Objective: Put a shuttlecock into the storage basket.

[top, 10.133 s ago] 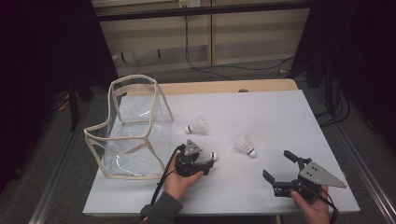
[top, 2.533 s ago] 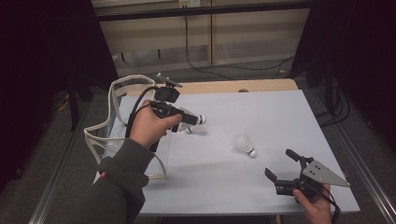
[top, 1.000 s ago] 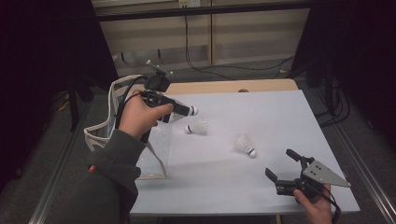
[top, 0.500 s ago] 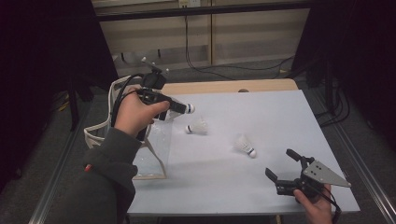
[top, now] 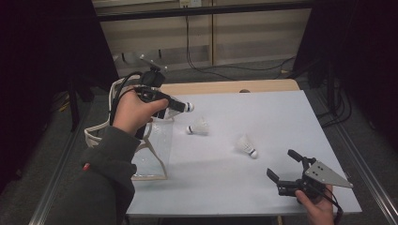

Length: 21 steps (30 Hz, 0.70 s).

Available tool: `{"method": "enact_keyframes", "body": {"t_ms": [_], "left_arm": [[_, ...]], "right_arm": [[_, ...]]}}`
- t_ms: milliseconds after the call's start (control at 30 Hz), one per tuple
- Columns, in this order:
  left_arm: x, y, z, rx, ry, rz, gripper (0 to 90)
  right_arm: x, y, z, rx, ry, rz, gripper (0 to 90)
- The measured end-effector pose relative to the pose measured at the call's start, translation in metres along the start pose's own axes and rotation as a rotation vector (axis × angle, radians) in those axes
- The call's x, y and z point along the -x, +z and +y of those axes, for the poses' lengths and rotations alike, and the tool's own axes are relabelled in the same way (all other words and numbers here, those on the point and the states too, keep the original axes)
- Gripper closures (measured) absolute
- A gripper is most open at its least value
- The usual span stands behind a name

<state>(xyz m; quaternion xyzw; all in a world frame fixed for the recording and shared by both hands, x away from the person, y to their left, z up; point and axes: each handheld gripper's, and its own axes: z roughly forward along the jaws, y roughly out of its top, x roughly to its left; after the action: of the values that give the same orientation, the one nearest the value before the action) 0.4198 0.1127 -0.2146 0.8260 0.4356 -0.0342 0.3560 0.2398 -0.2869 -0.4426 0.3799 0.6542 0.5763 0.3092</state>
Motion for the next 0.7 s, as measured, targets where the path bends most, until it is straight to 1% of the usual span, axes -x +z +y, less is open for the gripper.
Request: {"method": "enact_keyframes", "body": {"t_ms": [233,300,467,700], "left_arm": [[-0.0009,-0.0021,0.0025,0.000,0.006,0.006,87.9],[-0.0019,-0.0032,0.0033,0.006,0.000,0.011,87.9],[-0.0029,-0.0061,0.0046,0.004,0.002,0.011,88.0],[-0.0052,-0.0087,0.0058,0.013,-0.007,0.017,88.0]], "right_arm": [[0.0000,0.0002,0.0000,0.000,-0.004,-0.002,1.3],[-0.0002,0.0000,0.0001,0.000,-0.001,0.000,1.4],[0.0002,-0.0002,0.0002,0.001,-0.001,0.000,1.4],[-0.0001,-0.0001,0.0003,0.000,0.000,0.000,1.4]]}}
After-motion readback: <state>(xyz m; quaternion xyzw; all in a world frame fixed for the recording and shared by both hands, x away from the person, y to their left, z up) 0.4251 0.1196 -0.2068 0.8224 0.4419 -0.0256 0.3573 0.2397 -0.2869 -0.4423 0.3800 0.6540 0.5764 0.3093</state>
